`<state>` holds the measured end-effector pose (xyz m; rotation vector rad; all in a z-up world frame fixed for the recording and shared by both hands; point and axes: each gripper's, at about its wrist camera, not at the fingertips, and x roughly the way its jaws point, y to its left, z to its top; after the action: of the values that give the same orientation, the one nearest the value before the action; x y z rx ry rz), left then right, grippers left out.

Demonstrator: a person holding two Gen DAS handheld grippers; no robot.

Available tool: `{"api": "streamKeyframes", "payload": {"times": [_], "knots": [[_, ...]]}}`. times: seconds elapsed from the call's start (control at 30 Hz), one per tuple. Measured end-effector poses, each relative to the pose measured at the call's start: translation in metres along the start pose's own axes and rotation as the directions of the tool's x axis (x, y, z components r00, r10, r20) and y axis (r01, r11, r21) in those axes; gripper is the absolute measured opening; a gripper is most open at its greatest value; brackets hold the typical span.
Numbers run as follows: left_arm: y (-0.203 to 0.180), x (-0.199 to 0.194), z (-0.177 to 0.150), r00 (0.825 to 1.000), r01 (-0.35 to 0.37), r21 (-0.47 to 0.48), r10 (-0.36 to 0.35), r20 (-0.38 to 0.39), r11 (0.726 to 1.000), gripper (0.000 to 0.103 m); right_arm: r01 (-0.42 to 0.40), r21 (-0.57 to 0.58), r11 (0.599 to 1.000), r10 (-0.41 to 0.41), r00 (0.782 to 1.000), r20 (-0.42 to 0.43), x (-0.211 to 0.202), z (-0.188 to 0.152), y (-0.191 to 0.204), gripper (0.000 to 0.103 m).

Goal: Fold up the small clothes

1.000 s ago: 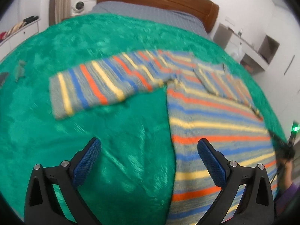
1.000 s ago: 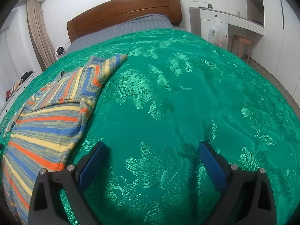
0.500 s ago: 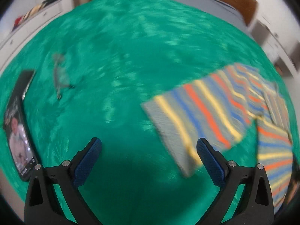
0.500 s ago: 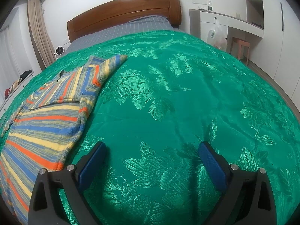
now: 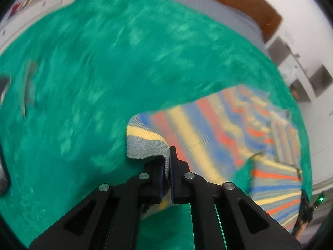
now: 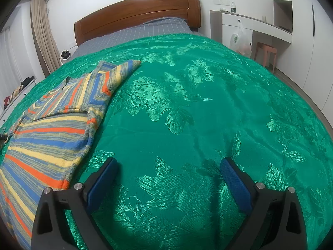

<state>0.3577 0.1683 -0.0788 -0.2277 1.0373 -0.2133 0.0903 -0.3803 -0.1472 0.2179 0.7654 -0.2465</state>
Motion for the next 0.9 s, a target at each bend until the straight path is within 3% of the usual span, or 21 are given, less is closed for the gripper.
{"api": "streamKeyframes", "payload": {"times": [0.1,0.23,0.4,0.57,0.6,0.63,0.7,0.8,0.9], "knots": [[-0.060,-0.024,0.020,0.997,0.042,0.115,-0.049,0.056,0.992,0.003,-0.001,0.000,1.000,0.001,1.000,0.000,0.000,0.000,0.000,0.098],[-0.169,-0.036,0.033,0.988,0.104,0.322,-0.135,0.075,0.941,0.004,0.000,0.000,1.000,0.000,1.000,0.000,0.000,0.000,0.000,0.098],[-0.270,0.006,0.015,0.978,0.191,0.445,-0.207,-0.012,0.875,0.003,0.000,0.000,1.000,0.000,1.000,0.000,0.000,0.000,0.000,0.098],[-0.305,0.060,-0.015,0.964,0.267,0.454,-0.238,-0.121,0.850,0.005,0.000,-0.001,1.000,0.000,1.000,0.000,0.000,0.000,0.000,0.098],[-0.307,0.068,-0.023,0.963,0.270,0.454,-0.231,-0.139,0.849,0.016,0.000,-0.001,1.000,0.000,1.000,0.001,0.000,0.000,0.000,0.098],[-0.306,0.071,-0.033,0.963,0.269,0.450,-0.224,-0.153,0.851,0.041,0.000,-0.001,1.000,0.000,1.000,0.001,0.000,0.000,0.000,0.098],[-0.306,0.075,-0.045,0.966,0.253,0.439,-0.204,-0.156,0.862,0.074,-0.001,0.000,1.000,0.001,1.000,0.002,0.000,0.000,0.000,0.098],[-0.290,0.063,-0.057,0.960,0.279,0.443,-0.239,-0.147,0.852,0.078,-0.003,0.001,1.000,0.003,1.000,0.004,0.000,0.001,-0.001,0.098],[-0.248,0.039,-0.067,0.967,0.255,0.421,-0.236,-0.096,0.871,0.090,-0.003,0.001,1.000,0.003,1.000,0.004,0.000,0.001,-0.001,0.098]]}}
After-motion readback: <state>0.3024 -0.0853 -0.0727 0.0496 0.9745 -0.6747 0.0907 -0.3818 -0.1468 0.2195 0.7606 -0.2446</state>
